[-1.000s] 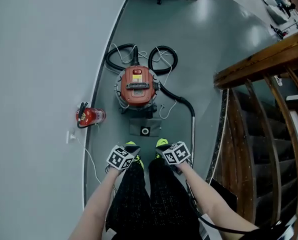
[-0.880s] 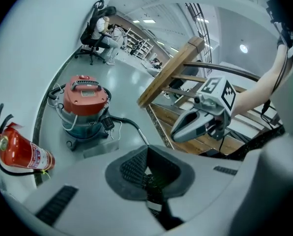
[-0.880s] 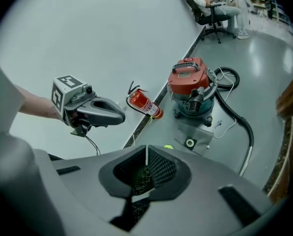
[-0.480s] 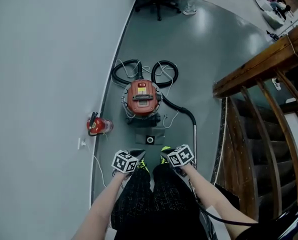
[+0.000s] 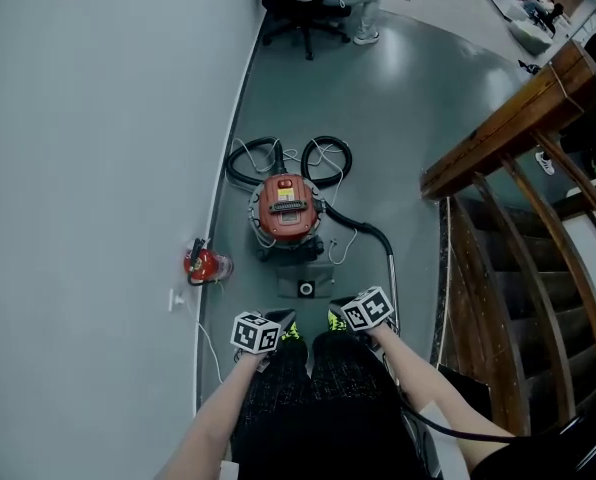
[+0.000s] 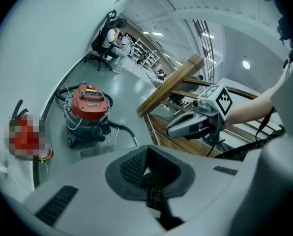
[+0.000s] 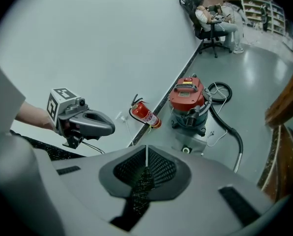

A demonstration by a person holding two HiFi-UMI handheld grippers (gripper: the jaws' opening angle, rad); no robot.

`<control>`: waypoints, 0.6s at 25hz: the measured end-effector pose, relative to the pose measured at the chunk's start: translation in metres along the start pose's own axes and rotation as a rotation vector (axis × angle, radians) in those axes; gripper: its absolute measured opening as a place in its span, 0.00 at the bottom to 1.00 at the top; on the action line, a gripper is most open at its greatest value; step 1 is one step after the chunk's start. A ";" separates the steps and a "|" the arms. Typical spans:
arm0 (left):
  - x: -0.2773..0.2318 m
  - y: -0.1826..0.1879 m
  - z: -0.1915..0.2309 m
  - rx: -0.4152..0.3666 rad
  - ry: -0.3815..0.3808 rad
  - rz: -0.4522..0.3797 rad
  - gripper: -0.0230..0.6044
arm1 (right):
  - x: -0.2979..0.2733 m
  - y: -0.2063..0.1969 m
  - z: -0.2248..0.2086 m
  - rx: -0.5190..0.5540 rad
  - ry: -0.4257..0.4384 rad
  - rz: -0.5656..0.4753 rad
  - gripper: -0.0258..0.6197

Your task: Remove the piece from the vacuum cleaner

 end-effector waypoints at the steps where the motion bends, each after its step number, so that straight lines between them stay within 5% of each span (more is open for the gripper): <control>1: 0.002 0.000 -0.002 -0.006 -0.005 0.004 0.05 | 0.001 0.000 0.002 -0.008 -0.007 -0.006 0.08; 15: 0.021 -0.008 -0.021 -0.049 -0.014 0.006 0.05 | 0.007 -0.019 0.029 -0.039 -0.002 -0.046 0.08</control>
Point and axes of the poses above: the fingertips, and each gripper's own axes: x backward along the fingers, z to its left, y out of its top, the point moved 10 cm from there along x, backward along the fingers, and after that the axes turned 2 degrees about -z, right-handed, at the moved point
